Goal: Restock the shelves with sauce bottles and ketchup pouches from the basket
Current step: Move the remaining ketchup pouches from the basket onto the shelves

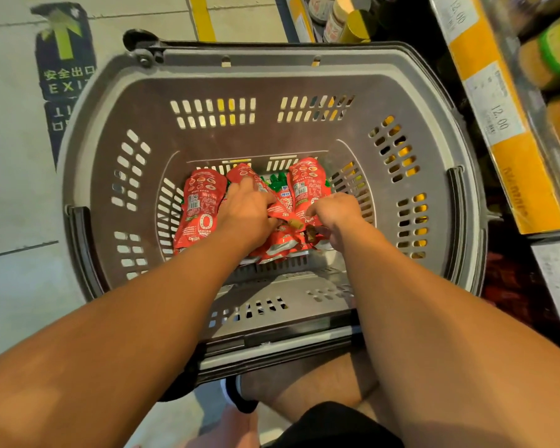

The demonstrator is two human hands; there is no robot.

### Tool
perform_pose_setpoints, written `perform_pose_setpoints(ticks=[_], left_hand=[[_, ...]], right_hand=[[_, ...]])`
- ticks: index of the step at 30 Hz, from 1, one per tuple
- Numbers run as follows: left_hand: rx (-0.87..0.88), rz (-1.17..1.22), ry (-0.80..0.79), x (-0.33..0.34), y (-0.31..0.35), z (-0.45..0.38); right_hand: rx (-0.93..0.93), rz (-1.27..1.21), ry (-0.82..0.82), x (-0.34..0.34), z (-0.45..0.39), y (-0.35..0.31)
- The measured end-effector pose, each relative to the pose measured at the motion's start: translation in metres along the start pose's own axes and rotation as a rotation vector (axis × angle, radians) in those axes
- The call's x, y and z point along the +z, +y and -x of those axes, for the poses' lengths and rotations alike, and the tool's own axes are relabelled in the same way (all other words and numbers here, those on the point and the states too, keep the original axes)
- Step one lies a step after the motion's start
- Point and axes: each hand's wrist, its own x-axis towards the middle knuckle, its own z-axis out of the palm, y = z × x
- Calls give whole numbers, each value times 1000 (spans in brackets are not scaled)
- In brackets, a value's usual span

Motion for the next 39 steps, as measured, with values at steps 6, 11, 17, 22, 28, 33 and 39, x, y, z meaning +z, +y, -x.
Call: perform_pose_setpoints(ticks=[6,11,17,22,28,33,39], left_hand=[[111,107,46,-8,1,-3],[119,221,184,-19,4,-5],[42,369,323,-29,3,-9],[13,434,375,-31,7,-6],[-95,559,431,-39,8,-8],[-97,560,422,-39,8,-8],[-124,671,442,-43,3,-12]], right_hand=[[26,-77,-134,6,8,-6],[-119,-129,-184,13,19,-10],[-405,85,-21,18,19,-18],[-428,221,127,21,6,-14],[-459,350,258,16,-1,-12],[-557,406,275,17,3,-16],[-643,409,336,3,13,-22]])
